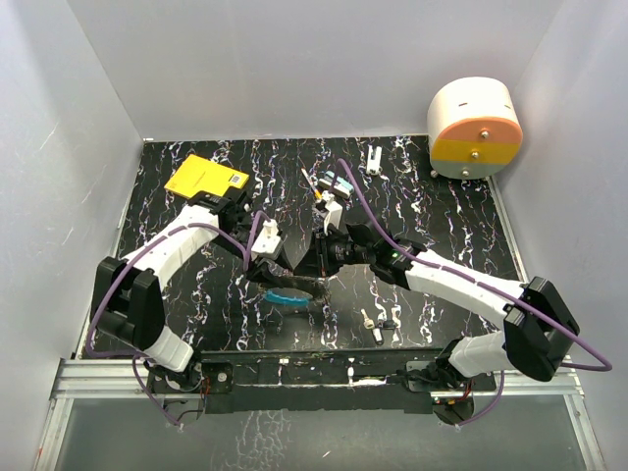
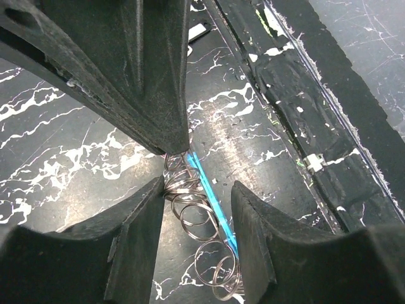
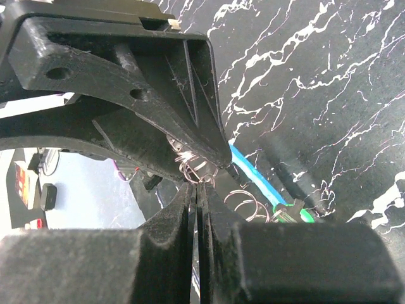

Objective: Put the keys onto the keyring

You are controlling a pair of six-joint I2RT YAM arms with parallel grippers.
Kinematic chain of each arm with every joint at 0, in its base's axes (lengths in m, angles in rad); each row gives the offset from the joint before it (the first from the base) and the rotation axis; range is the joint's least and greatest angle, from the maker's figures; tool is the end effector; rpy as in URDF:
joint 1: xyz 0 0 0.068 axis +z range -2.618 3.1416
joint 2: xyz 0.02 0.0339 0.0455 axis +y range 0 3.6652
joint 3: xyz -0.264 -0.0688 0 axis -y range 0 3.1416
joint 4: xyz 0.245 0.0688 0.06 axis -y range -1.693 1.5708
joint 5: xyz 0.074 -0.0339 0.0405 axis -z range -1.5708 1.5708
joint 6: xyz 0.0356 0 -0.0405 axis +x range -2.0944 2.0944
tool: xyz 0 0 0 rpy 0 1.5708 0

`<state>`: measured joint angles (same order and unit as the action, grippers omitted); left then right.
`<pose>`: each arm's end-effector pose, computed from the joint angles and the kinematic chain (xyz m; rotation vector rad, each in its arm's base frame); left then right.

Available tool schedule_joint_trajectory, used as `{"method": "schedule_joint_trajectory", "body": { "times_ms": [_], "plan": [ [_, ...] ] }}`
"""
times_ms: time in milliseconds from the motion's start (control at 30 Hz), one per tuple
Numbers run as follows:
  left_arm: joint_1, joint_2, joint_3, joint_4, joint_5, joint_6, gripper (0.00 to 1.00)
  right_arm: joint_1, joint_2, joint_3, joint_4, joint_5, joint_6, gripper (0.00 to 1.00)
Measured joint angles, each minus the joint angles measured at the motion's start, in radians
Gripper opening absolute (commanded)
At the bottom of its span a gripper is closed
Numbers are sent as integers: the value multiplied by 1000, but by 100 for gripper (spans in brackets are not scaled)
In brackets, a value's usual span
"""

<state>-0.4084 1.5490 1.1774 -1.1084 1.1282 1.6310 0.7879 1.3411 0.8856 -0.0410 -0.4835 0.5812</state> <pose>0.2372 -0.1377 0.2555 1.9070 1.0978 -1.0822 0.1992 0.2237 0.2664 -0.5647 2.2192 1.2860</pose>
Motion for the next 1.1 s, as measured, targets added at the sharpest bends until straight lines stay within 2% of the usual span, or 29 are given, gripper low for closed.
{"method": "schedule_joint_trajectory", "body": {
  "times_ms": [200, 400, 500, 567, 633, 867, 1100],
  "plan": [
    [0, -18, 7, 14, -22, -17, 43, 0, -12, -23, 8, 9, 3, 8],
    [4, -48, 7, 10, -46, -15, 32, 0, -19, -33, 8, 18, 8, 8],
    [14, -51, 8, 8, -49, -18, 31, 0, -29, -33, 9, 21, 11, 8],
    [24, -54, 13, 6, -47, -18, 35, 0, -32, -33, 9, 22, 14, 8],
    [28, -56, 24, 5, -42, -14, 46, 0, -33, -33, 10, 24, 17, 8],
    [33, -65, 47, 8, 10, 1, 71, 0, -44, -33, 8, 41, 22, 8],
    [11, -65, 48, -81, 70, 120, 74, 0, -50, -33, 9, 43, 23, 8]
  ]
}}
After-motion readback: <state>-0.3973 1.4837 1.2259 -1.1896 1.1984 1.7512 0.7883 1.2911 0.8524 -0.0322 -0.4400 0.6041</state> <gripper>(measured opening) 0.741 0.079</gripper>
